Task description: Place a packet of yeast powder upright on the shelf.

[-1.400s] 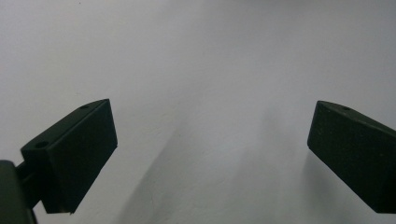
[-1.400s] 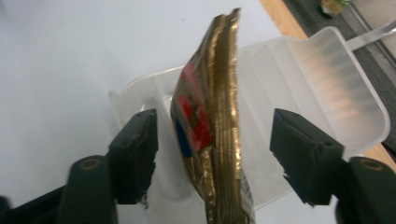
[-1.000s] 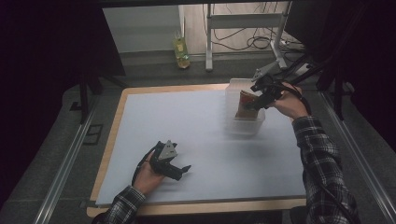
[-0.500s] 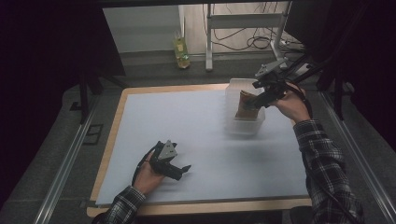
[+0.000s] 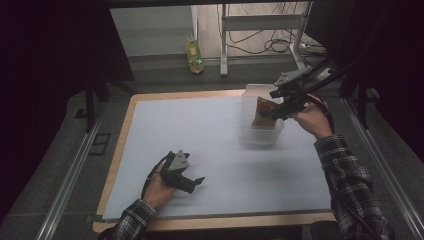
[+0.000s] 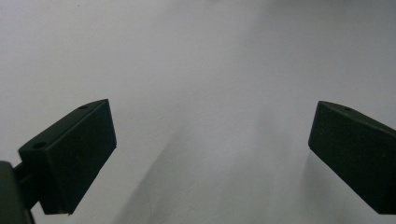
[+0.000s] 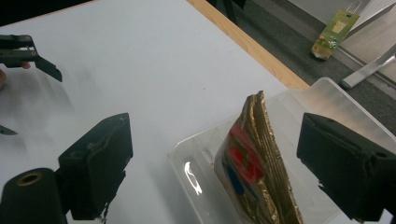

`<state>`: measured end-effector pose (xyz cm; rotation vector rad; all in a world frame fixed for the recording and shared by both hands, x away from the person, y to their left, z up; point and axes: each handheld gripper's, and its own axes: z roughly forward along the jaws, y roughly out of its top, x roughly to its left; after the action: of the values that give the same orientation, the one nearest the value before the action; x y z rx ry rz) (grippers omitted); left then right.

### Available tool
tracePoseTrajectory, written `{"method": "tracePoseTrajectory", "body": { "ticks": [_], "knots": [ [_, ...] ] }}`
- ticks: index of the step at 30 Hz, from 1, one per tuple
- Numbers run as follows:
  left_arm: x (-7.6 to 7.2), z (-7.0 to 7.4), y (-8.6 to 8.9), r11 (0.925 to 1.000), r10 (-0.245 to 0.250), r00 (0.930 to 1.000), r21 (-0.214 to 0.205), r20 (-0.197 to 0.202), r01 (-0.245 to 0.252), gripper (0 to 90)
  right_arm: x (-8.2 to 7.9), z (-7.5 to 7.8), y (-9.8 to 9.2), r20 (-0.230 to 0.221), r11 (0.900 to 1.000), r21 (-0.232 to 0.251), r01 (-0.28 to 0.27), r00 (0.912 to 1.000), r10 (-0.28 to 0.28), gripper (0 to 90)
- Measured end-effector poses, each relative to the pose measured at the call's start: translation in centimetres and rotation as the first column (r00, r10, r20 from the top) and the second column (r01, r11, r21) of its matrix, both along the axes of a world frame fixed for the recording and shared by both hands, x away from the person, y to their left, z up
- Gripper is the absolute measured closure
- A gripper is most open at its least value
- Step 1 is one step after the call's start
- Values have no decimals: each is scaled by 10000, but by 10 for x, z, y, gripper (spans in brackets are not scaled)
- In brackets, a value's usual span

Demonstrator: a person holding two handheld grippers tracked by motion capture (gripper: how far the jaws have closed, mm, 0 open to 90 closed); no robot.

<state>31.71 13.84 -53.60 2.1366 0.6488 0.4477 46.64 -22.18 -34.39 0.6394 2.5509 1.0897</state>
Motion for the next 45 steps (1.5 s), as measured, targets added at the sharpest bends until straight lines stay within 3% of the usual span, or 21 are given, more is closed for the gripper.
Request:
{"method": "tracePoseTrajectory", "body": {
  "ticks": [20,34,45],
  "knots": [
    [-1,0,-1,10000,-17,10000,43,35,17,11,-23,-3,-4,5,9997,207,-95,10000,94,82],
    [-1,0,0,10000,36,10000,46,57,-36,11,-42,-15,-8,-60,9985,538,-110,9999,113,65],
    [-1,1,-1,10000,46,9999,-2,100,-46,9,-62,-21,-13,97,9986,485,-190,9998,185,39]
  ]
}}
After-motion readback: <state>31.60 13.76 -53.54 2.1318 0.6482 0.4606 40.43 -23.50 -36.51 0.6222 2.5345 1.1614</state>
